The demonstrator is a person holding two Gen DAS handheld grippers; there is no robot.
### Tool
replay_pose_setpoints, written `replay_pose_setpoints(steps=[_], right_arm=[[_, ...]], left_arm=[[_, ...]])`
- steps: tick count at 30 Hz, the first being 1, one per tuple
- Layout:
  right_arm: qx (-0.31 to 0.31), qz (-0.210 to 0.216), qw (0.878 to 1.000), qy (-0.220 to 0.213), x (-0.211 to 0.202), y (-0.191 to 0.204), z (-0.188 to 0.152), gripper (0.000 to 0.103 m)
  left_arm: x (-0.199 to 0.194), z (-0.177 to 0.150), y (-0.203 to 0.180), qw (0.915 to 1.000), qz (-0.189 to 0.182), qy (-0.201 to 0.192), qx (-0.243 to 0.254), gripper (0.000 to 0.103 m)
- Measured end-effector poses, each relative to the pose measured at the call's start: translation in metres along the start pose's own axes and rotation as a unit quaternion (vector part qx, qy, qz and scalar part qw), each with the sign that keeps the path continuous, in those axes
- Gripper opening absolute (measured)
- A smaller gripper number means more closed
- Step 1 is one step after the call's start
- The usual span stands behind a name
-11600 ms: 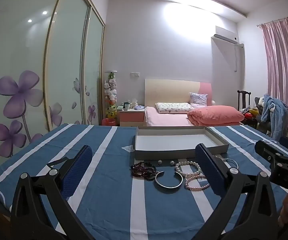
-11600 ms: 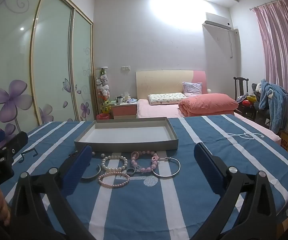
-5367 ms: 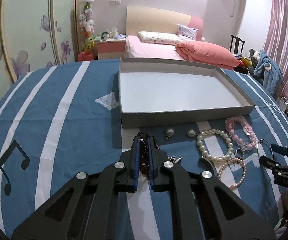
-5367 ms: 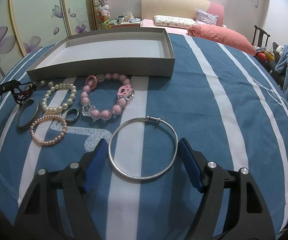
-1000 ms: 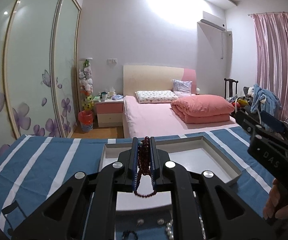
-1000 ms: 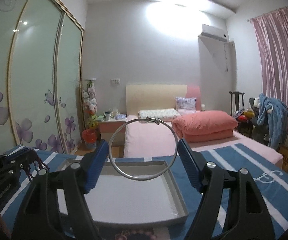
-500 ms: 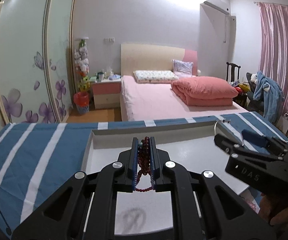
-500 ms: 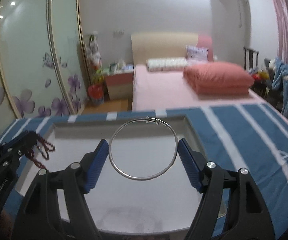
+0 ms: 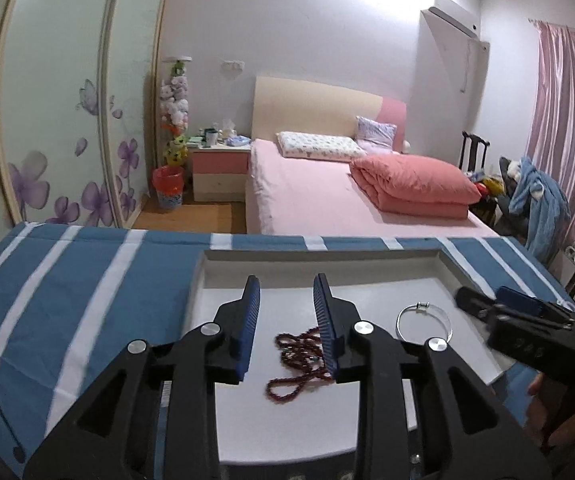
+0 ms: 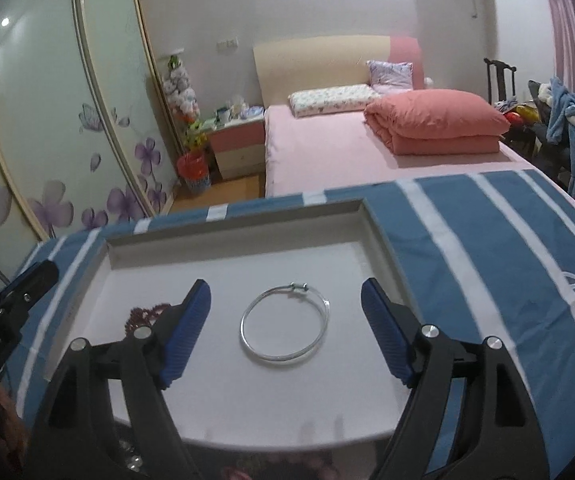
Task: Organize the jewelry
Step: 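Carry red beads in left tool into the tray while right tool drops the bangle there, then move left tool to the gray cuff while right tool reaches the pink bead bracelet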
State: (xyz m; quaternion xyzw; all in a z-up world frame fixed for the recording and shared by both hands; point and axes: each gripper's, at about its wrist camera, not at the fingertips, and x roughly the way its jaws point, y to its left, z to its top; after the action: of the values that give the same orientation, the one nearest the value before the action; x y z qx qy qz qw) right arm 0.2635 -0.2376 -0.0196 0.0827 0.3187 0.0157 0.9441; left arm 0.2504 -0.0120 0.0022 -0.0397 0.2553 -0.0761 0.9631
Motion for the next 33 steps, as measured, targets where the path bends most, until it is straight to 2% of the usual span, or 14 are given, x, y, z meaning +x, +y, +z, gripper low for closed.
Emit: replay_pose_setpoints(steps=[4, 8, 12, 16, 20, 23, 26, 32, 33], right_arm=[[0.002, 0.002, 1.000, -0.020, -0.031, -0.010, 0.000, 0.076], [-0.003, 0.003, 1.000, -0.025, -0.060, -0.019, -0.012, 0.076], [-0.014, -0.009, 1.000, -0.016, -0.081, -0.031, -0.031, 0.076], [-0.018, -0.023, 0.999, 0.014, -0.092, -0.047, -0.058, 0.074], [-0.021, -0.022, 0.998, 0.055, -0.091, -0.056, -0.086, 0.065], [-0.022, -0.017, 0.996, 0.080, -0.082, -0.054, -0.097, 0.058], [-0.025, -0.010, 0.995, 0.093, -0.072, -0.044, -0.097, 0.055], [-0.052, -0.024, 0.992, 0.111, -0.048, -0.023, -0.093, 0.052], [-0.057, -0.027, 0.991, 0.115, -0.046, -0.022, -0.094, 0.047]], left_arm=[[-0.025, 0.001, 0.009, 0.9999, 0.008, -0.013, 0.002, 0.032], [-0.053, -0.010, 0.018, 0.9999, 0.011, -0.008, -0.003, 0.035], [-0.075, -0.026, 0.023, 0.9999, 0.014, 0.003, -0.003, 0.040], [-0.095, -0.052, 0.024, 0.9998, 0.008, 0.020, -0.005, 0.046], [-0.102, -0.076, 0.025, 0.9989, 0.011, 0.045, 0.001, 0.048], [-0.098, -0.086, 0.024, 0.9975, 0.001, 0.070, -0.006, 0.054], [-0.094, -0.093, 0.018, 0.9962, 0.000, 0.088, 0.003, 0.056], [-0.096, -0.114, 0.000, 0.9938, -0.008, 0.108, 0.024, 0.061], [-0.096, -0.117, -0.003, 0.9935, -0.008, 0.110, 0.028, 0.065]])
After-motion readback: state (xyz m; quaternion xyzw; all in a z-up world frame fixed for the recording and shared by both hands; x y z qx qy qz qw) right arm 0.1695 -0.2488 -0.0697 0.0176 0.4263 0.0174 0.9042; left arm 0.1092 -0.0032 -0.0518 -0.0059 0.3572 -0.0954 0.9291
